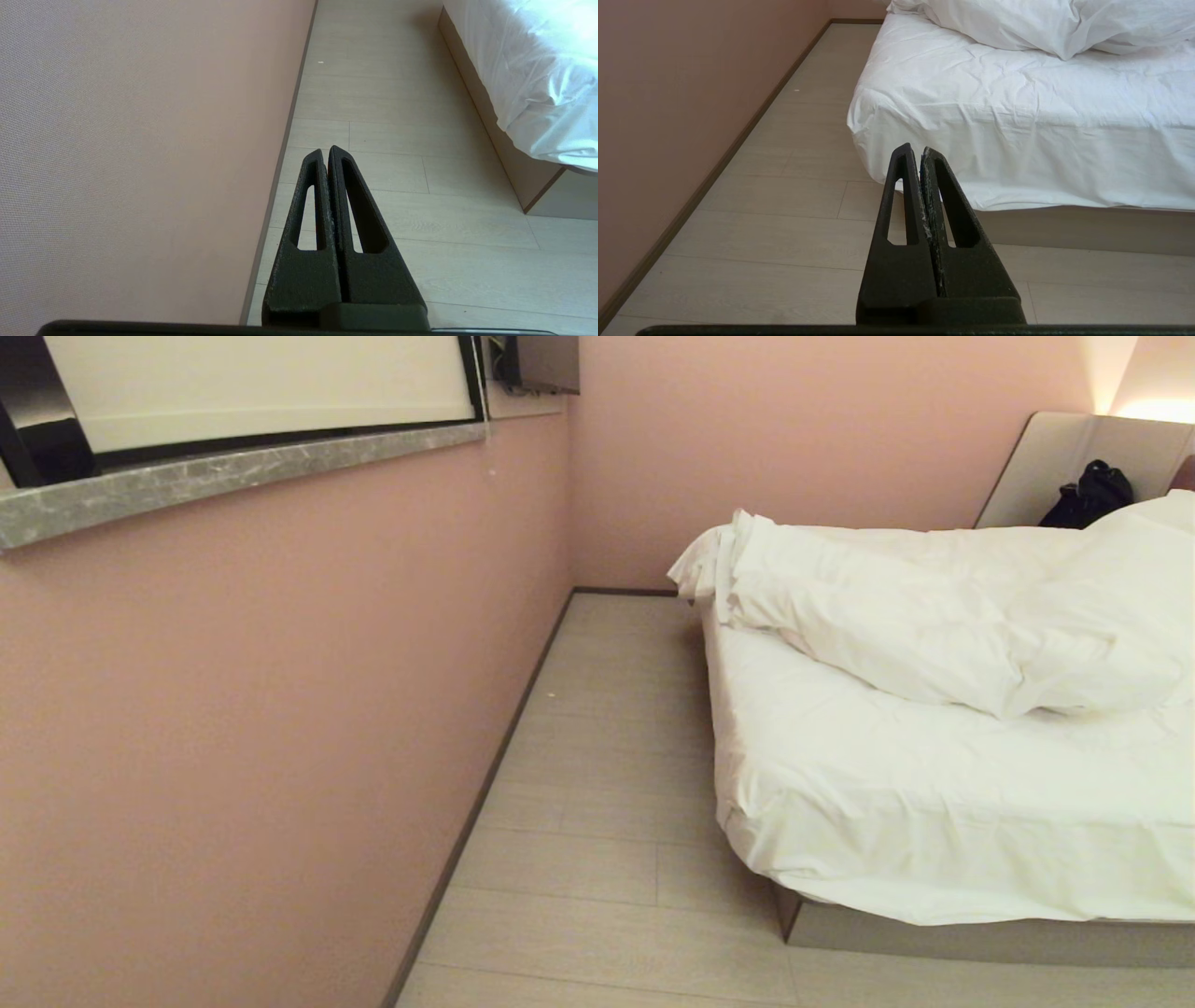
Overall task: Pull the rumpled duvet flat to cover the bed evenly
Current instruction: Hold the folded corner of the quilt
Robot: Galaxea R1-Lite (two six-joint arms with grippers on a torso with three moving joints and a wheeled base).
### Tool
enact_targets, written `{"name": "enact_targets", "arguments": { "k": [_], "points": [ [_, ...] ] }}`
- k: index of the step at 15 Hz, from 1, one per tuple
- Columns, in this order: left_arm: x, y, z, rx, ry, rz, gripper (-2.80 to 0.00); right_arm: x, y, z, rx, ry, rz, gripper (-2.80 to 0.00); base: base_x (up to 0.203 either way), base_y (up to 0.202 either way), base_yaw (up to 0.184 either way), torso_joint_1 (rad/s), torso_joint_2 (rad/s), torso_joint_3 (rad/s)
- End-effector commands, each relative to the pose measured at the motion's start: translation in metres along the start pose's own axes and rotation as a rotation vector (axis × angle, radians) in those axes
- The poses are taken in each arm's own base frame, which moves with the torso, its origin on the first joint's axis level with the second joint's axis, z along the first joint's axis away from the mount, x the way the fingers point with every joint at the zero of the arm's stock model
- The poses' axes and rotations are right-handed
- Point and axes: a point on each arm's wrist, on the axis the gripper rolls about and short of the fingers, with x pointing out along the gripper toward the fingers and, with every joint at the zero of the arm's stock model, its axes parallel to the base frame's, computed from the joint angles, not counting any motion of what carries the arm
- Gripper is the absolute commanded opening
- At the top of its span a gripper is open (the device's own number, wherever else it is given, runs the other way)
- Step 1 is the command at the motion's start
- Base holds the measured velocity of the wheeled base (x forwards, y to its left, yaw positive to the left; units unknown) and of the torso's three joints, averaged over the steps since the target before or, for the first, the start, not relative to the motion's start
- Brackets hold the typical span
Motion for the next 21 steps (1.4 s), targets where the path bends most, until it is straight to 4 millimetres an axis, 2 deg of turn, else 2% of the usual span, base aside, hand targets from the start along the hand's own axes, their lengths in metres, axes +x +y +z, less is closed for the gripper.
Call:
{"name": "enact_targets", "arguments": {
  "k": [1, 21],
  "points": [
    [0.0, 0.0, 0.0, 0.001, 0.0, 0.0, -2.8, 0.0, 0.0, 0.0001, 0.0, -0.001, 0.0, -2.8, 0.0, 0.0, 0.0, 0.0, 0.0, 0.0],
    [0.0, 0.0, 0.0, -0.002, 0.0, 0.0, -2.8, 0.0001, 0.0, 0.0001, 0.0, 0.0, 0.0, -2.8, 0.0, 0.0, 0.0, 0.0, 0.0, 0.0]
  ]
}}
